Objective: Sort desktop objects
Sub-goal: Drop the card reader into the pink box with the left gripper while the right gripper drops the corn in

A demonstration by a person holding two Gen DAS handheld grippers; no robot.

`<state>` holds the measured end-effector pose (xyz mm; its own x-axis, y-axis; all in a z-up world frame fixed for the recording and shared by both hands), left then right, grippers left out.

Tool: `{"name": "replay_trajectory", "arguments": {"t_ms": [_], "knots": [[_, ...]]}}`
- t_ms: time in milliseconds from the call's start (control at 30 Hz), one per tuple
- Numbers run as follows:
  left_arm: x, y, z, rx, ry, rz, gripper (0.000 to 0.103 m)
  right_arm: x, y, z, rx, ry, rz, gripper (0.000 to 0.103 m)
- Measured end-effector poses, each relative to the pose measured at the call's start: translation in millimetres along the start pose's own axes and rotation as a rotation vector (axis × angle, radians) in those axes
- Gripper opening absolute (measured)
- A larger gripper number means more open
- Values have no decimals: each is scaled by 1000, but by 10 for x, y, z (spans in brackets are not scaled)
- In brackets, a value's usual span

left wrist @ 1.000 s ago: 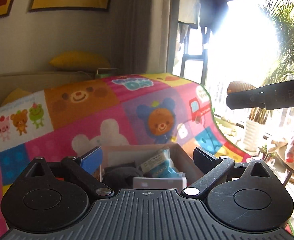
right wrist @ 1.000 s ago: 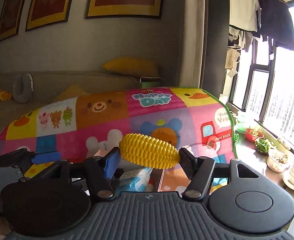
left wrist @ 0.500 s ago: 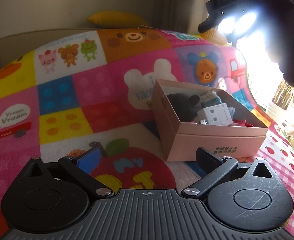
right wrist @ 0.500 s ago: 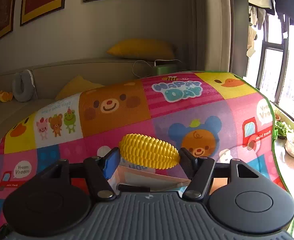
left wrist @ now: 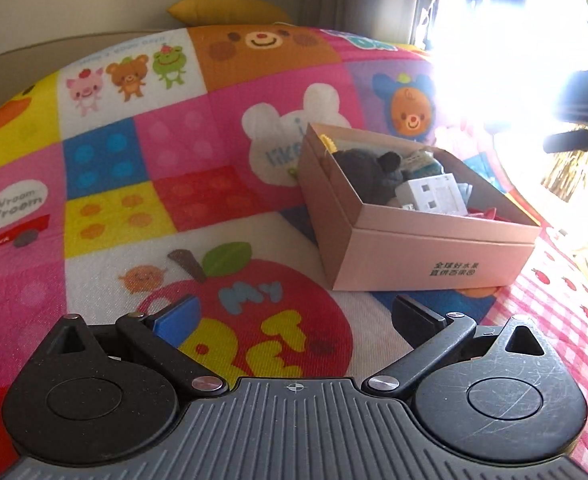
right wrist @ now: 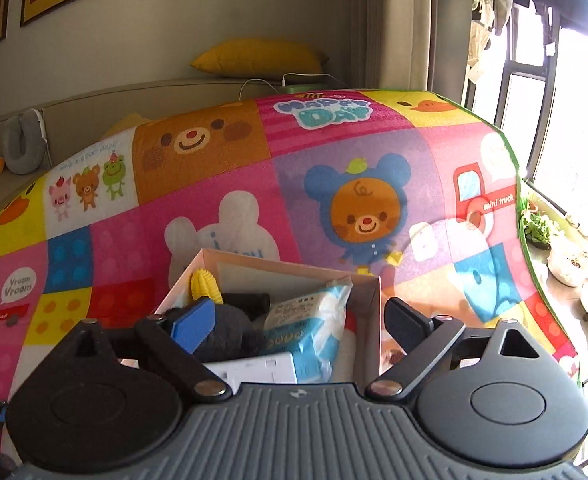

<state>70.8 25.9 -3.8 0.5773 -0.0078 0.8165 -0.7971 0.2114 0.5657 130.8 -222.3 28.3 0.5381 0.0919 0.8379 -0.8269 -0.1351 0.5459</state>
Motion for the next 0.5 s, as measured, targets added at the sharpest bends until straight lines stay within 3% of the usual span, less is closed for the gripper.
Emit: {"name": "replay_trajectory", "arguments": {"t_ms": [167,267,500], "knots": [[-69,-31,185,24,-40,-61,103,-767,443,-47,-6,1,-11,103],[-151,0,335,71,-89,-81,103,-1232,489,-105,-37,-8,-82,103],[-229,58,530,184,-92,-84,103,-1647,450,-179,-119,51,-123,103]]}}
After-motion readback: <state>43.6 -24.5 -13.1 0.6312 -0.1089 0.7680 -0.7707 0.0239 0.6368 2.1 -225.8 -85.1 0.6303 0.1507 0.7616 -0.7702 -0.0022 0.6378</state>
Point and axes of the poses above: each gripper's, at about its wrist camera, not at the fingertips, and y roughly against the way its jaws point, z to its right, x to its top, the point moved 2 cm from there along -y, roughly the way its jaws point, and after that the axes turned 3 degrees about x, right-handed, at the moved point
